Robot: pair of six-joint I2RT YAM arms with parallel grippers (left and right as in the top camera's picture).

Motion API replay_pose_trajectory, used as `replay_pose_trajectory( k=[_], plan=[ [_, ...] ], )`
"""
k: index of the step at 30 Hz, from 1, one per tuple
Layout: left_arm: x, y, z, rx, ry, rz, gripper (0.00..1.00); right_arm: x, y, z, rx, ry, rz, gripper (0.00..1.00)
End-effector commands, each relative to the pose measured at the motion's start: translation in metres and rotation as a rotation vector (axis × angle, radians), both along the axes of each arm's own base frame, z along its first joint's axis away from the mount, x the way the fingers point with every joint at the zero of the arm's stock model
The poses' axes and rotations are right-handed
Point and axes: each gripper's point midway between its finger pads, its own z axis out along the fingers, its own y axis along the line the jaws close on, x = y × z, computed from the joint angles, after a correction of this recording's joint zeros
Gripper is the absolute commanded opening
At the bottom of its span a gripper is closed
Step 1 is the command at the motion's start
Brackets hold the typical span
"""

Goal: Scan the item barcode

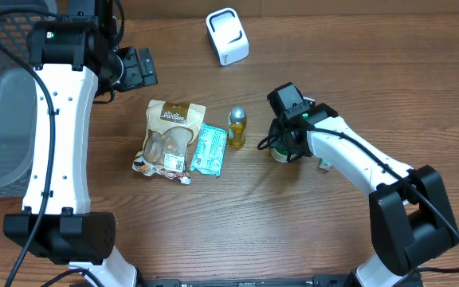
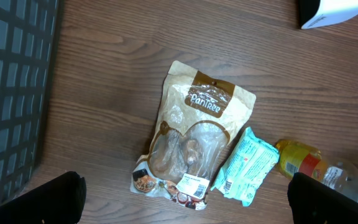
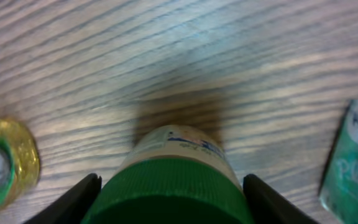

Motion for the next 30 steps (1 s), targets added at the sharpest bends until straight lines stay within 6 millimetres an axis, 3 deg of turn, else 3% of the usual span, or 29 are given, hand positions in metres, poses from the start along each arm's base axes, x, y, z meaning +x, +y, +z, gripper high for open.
replay_pose_trajectory(
  k=[1, 5, 12, 14, 15, 22, 30],
  plan=[
    [0.002, -0.001, 0.004, -0.002, -0.015, -0.012, 1.00, -0.007, -0.004, -0.002, 0.024, 0.027, -0.129, 0.53],
    [0.002, -0.001, 0.004, -0.002, -0.015, -0.012, 1.00, -0.012, -0.005, -0.003, 0.040, 0.042, -0.228, 0.66],
    [0.002, -0.001, 0.004, -0.002, -0.015, -0.012, 1.00, -0.001, -0.008, 0.011, -0.001, 0.028, -0.042, 0.81],
    [0.002, -0.001, 0.004, -0.002, -0.015, -0.012, 1.00, 0.004, -0.011, 0.019, -0.009, 0.027, -0.019, 0.97],
    [0.002, -0.001, 0.004, -0.002, -0.015, -0.012, 1.00, 0.005, -0.012, 0.022, -0.008, 0.027, -0.011, 1.00],
    [0.002, -0.001, 0.004, -0.002, -0.015, -0.013, 0.99, -0.001, 0.014, 0.021, 0.089, 0.064, 0.189, 1.00],
    [0.002, -0.001, 0.004, -0.002, -0.015, -0.012, 1.00, -0.001, 0.005, 0.018, 0.039, 0.056, 0.179, 0.95]
  ],
)
